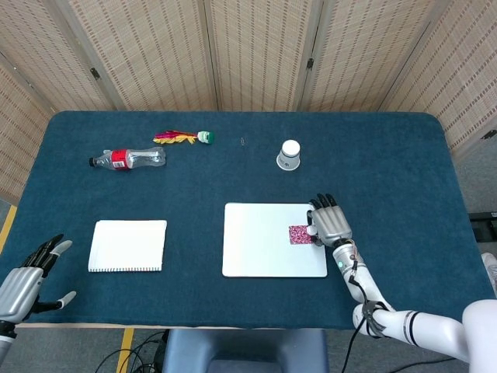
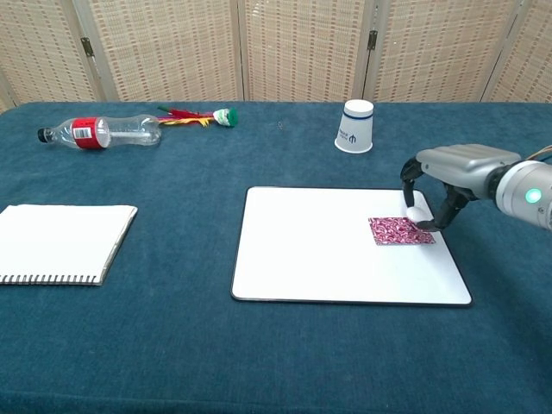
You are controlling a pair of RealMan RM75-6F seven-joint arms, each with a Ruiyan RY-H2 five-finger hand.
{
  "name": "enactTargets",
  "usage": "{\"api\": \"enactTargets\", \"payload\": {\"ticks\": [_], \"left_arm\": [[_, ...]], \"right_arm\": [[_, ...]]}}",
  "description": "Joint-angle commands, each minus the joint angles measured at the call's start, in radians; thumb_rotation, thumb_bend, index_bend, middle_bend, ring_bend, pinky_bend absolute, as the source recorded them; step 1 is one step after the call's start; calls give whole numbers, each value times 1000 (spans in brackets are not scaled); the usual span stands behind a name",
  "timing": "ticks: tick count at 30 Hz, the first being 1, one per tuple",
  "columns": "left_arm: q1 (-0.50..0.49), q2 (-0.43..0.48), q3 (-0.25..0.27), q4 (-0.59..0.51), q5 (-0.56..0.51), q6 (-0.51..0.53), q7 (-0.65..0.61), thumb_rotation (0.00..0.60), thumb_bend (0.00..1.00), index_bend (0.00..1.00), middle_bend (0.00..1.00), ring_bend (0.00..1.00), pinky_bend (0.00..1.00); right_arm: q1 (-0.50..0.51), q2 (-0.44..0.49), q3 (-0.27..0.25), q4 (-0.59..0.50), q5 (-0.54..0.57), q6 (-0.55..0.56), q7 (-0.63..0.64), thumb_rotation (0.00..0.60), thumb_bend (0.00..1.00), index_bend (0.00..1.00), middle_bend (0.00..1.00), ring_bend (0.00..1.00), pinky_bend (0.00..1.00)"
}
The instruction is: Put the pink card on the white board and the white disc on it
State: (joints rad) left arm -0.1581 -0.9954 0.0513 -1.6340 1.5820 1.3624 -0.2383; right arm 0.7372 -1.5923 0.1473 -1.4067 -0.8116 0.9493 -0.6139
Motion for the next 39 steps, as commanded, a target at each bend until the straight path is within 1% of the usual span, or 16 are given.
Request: {"api": "enactTargets", "payload": {"ticks": [1, 3, 4, 5, 7, 9, 12, 14, 18, 20, 23, 25, 28, 32, 34, 39], "left_arm": [[1, 4, 2, 5, 8, 5, -14, 600, 255, 100, 37, 35, 181], [1, 5, 2, 8, 10, 7, -21, 600, 255, 100, 37, 35, 181], [1, 6, 2, 9, 11, 7, -24, 600, 255, 100, 37, 35, 182], [0, 6, 2, 10, 12, 7, -27, 600, 255, 100, 37, 35, 182], [0, 6, 2, 13, 13, 7, -29, 600, 255, 100, 37, 35, 182], [-1, 6, 2, 14, 12, 6, -30, 600, 255, 100, 37, 35, 182], [0, 6, 2, 13, 12, 7, -28, 600, 255, 100, 37, 35, 182], [1, 5, 3, 12, 14, 10, -24, 600, 255, 100, 37, 35, 181], [4, 4, 0, 12, 7, 12, -10, 600, 255, 100, 37, 35, 182], [5, 2, -3, 11, -2, 12, 1, 600, 255, 100, 37, 35, 182], [5, -3, -5, 5, -15, 4, 27, 600, 255, 100, 37, 35, 182], [4, -8, -7, -2, -25, -4, 55, 600, 255, 100, 37, 35, 182], [4, -17, -9, -15, -36, -10, 107, 600, 255, 100, 37, 35, 182], [7, -35, -11, -35, -43, -6, 189, 600, 255, 100, 37, 35, 181], [8, -42, -10, -44, -39, -4, 217, 600, 255, 100, 37, 35, 182], [14, -59, -12, -54, -18, 22, 254, 600, 254, 100, 37, 35, 182]], "right_arm": [[16, -29, -3, 25, 11, 3, -23, 600, 264, 532, 171, 0, 0], [21, -35, -3, 27, 28, -2, -34, 600, 261, 531, 166, 0, 0], [24, -35, -3, 25, 41, -7, -42, 600, 251, 512, 156, 0, 0], [28, -34, -1, 20, 53, -9, -49, 600, 236, 474, 145, 0, 0], [30, -30, -4, 13, 60, -7, -60, 600, 208, 350, 124, 0, 0], [32, -19, -9, -2, 72, -8, -71, 600, 192, 203, 94, 0, 0], [30, 4, -13, -31, 81, 0, -76, 600, 180, 100, 66, 0, 0], [21, 27, -13, -60, 75, 14, -63, 600, 174, 67, 58, 0, 0], [-30, 96, -12, -153, -2, 82, 17, 600, 165, 64, 57, 0, 0], [-82, 146, -21, -214, -92, 150, 94, 600, 162, 64, 57, 0, 0], [-176, 226, -64, -288, -256, 263, 221, 600, 162, 64, 57, 0, 0], [-243, 278, -106, -317, -359, 346, 285, 600, 162, 64, 57, 0, 0], [-332, 339, -170, -325, -463, 449, 331, 600, 162, 64, 57, 0, 0], [-434, 391, -237, -306, -531, 543, 356, 600, 162, 64, 57, 0, 0], [-485, 399, -260, -285, -556, 595, 340, 600, 161, 64, 53, 0, 0], [-579, 383, -281, -221, -630, 705, 378, 600, 161, 63, 43, 0, 0]]}}
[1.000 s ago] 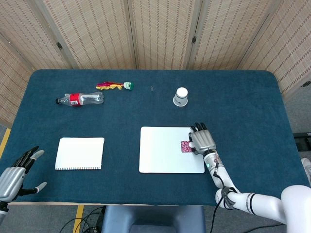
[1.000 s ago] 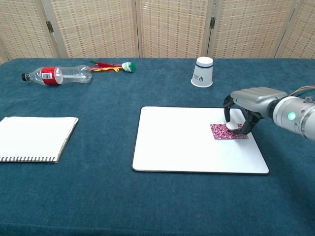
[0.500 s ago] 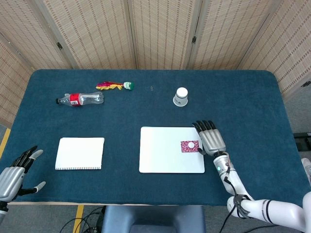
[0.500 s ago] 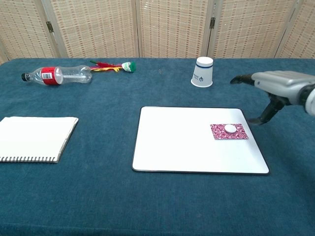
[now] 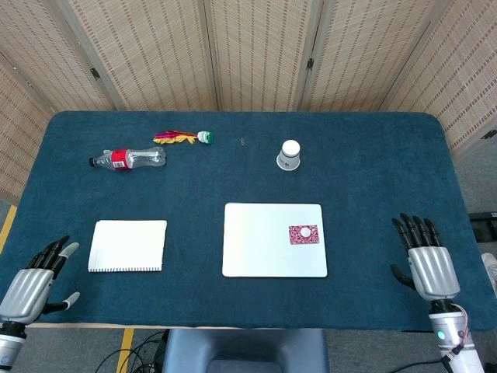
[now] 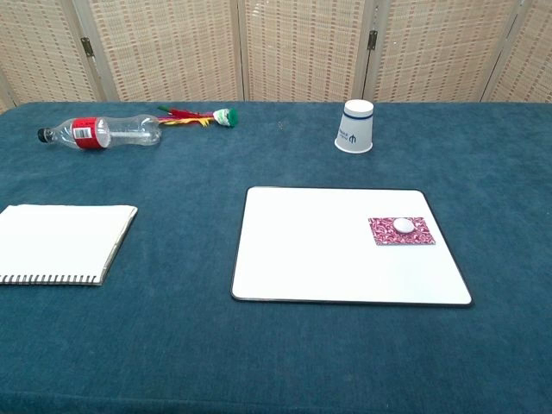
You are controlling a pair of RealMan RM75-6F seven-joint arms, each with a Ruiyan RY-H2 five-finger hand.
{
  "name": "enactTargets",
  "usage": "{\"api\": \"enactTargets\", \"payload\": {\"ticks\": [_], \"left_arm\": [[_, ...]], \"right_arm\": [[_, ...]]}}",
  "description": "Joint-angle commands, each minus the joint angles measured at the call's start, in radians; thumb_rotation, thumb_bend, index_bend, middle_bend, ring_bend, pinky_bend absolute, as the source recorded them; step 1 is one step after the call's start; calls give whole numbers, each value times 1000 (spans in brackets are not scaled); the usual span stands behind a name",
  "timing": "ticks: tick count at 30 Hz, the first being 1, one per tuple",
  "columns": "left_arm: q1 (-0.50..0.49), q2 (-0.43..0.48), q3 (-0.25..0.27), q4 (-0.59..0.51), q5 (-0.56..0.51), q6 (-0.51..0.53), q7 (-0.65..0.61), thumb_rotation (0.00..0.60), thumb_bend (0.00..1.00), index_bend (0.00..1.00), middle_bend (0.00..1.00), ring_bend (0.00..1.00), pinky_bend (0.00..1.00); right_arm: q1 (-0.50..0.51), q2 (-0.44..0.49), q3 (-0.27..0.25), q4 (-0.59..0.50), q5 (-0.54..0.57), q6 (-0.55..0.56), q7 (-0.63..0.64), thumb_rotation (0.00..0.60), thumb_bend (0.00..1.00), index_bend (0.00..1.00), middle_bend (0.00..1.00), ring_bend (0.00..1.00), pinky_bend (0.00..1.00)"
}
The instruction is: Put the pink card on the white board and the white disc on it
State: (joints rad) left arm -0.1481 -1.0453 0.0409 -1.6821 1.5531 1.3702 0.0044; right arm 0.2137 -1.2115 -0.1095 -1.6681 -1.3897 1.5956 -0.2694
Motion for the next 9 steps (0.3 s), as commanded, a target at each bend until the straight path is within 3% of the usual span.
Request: {"api": "enactTargets", "payload": {"ticks": [1, 9], "left_arm": [[6, -11, -1, -7, 17, 21, 15, 600, 254, 100, 37, 35, 182], [20, -19, 1, -8, 42, 57, 39, 600, 255, 100, 37, 35, 181]], "right_arm": [[-66, 4, -29, 49, -66, 67, 41, 600, 161, 62, 43, 0, 0], [-104, 33, -30, 53, -152, 78, 107, 600, 162, 59, 42, 0, 0]]}}
